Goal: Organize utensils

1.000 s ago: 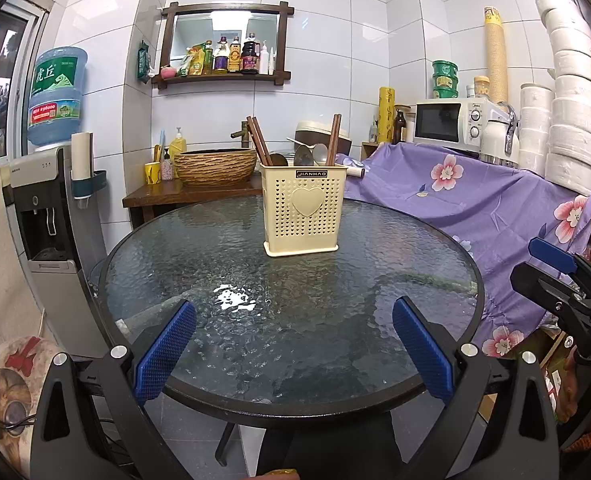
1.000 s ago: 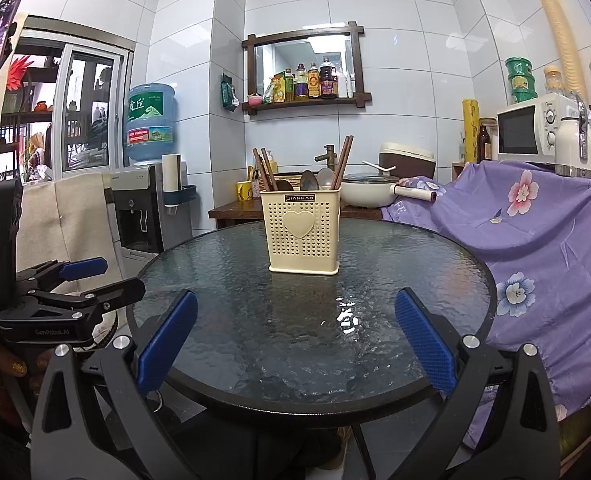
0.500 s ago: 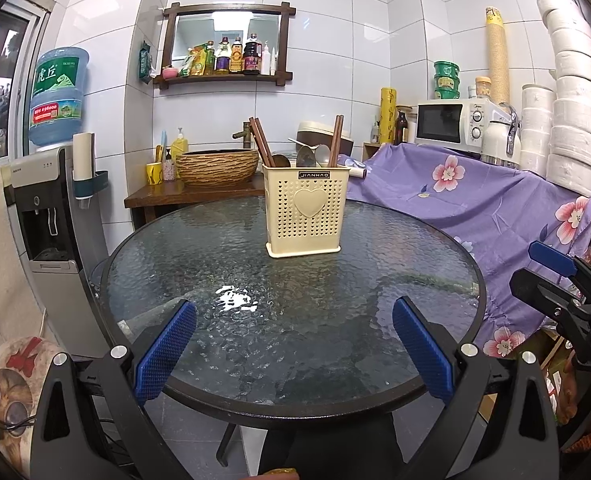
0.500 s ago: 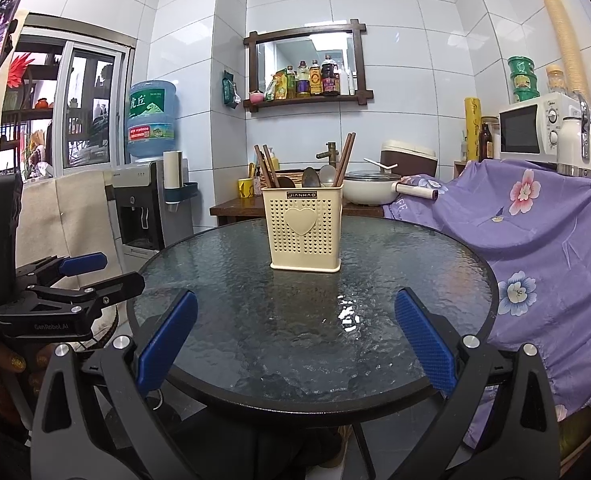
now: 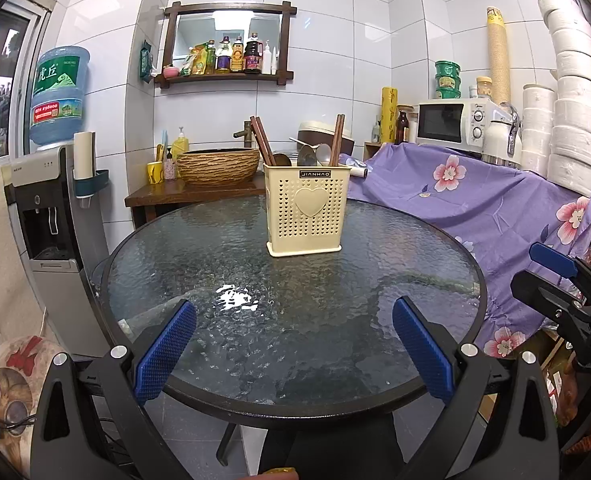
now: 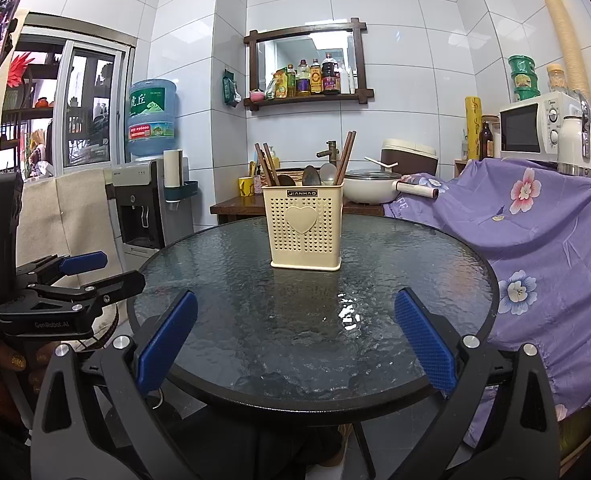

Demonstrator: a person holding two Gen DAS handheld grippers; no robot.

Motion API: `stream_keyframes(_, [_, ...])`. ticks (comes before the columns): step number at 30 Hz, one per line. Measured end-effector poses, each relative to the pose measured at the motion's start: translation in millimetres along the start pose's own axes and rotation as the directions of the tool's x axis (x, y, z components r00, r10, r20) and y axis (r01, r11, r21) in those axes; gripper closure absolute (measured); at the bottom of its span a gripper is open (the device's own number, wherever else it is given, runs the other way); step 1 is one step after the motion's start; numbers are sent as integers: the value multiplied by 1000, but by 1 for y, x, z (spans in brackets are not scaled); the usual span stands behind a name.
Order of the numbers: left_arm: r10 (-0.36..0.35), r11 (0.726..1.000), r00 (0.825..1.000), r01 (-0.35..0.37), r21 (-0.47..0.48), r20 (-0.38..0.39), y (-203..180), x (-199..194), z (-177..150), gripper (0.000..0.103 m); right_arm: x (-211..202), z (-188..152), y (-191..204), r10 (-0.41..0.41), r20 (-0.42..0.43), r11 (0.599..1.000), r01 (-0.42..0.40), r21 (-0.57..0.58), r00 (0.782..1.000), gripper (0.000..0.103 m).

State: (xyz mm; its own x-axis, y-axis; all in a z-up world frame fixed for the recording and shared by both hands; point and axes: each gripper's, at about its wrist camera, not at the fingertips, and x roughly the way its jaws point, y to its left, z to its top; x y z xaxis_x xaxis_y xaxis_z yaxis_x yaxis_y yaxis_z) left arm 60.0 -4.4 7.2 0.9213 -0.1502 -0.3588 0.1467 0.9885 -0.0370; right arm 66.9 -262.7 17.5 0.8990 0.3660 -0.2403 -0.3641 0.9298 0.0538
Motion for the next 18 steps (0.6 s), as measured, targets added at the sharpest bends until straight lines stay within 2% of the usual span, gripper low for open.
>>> stream_keyframes(18, [-14, 1000, 1000, 14, -5, 9, 1, -2, -1, 6, 0, -2, 0, 3, -4, 1000, -3, -1, 1000, 6])
